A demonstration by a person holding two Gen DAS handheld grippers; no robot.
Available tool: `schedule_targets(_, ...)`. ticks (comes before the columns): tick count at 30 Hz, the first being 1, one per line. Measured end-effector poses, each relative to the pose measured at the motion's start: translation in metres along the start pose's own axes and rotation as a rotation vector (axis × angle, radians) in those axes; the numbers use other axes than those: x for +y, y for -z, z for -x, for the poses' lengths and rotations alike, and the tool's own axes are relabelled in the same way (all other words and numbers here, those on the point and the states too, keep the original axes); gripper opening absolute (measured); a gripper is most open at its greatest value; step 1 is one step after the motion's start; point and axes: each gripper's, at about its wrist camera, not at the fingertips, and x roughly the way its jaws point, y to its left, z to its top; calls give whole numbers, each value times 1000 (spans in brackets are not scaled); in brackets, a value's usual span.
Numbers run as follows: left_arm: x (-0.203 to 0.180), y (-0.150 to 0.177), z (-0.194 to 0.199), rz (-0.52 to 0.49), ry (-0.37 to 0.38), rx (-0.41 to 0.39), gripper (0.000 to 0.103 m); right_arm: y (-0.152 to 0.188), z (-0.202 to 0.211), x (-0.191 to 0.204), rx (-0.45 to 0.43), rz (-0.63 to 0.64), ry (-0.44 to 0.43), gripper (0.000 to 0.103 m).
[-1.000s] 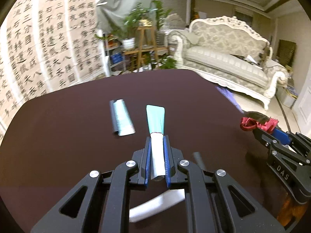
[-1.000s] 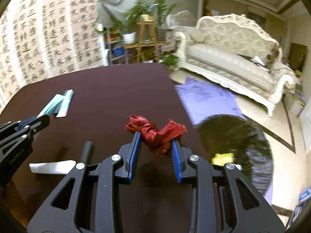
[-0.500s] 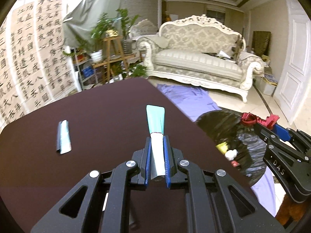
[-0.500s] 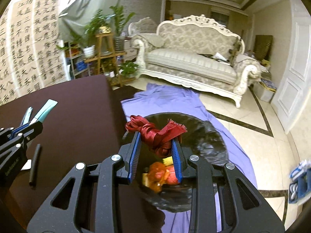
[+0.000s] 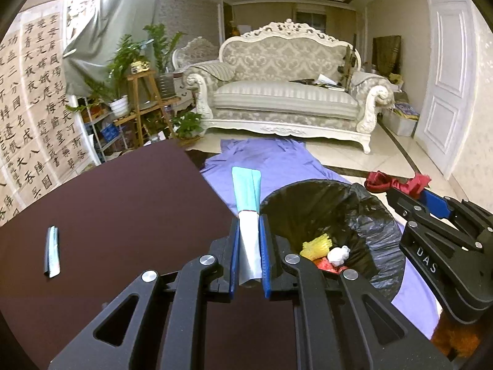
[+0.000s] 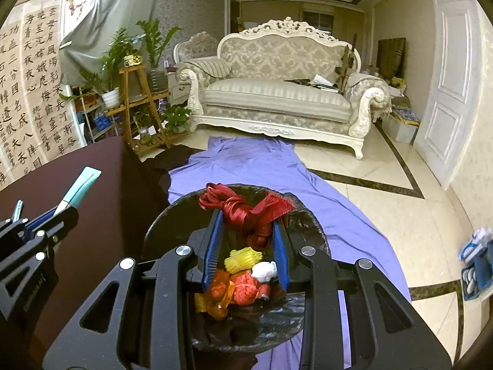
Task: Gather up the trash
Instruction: 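Carry tube and red cloth over the black bin and open both tools to drop them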
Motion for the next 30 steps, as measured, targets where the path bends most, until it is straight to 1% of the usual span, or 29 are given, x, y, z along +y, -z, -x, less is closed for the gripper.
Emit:
schedule_targets(10,-22,-7,-36,-46,11,44,14,1,-30,-12,41,-30,16,32)
schedule_targets(12,-23,-8,-40,-53,10,52,14,1,-36,-13,52,-34,15,36)
schedule_targets(13,-24,-8,-43,-52,8,58,19,1,-38,-13,54,-36,15,38)
schedule_targets(15,-24,-8,-48,-47,22,78,21,1,-41,-13,57,-36,23,41)
schedule_targets(17,-22,-10,-50,-40,27,90,29,1,-42,-13,58,-41,26,45)
schedule_targets(19,-20,-10,-48,-28,29,86,45,1,-42,-14,57,-42,31,46)
schedule_targets(22,-16,-9,-45,-15,20,77,51,1,-42,-14,58,-42,39,46)
schedule_targets(30,-10,-9,-36,-9,-5,59,61,1,-35,-17,57,-44,43,46)
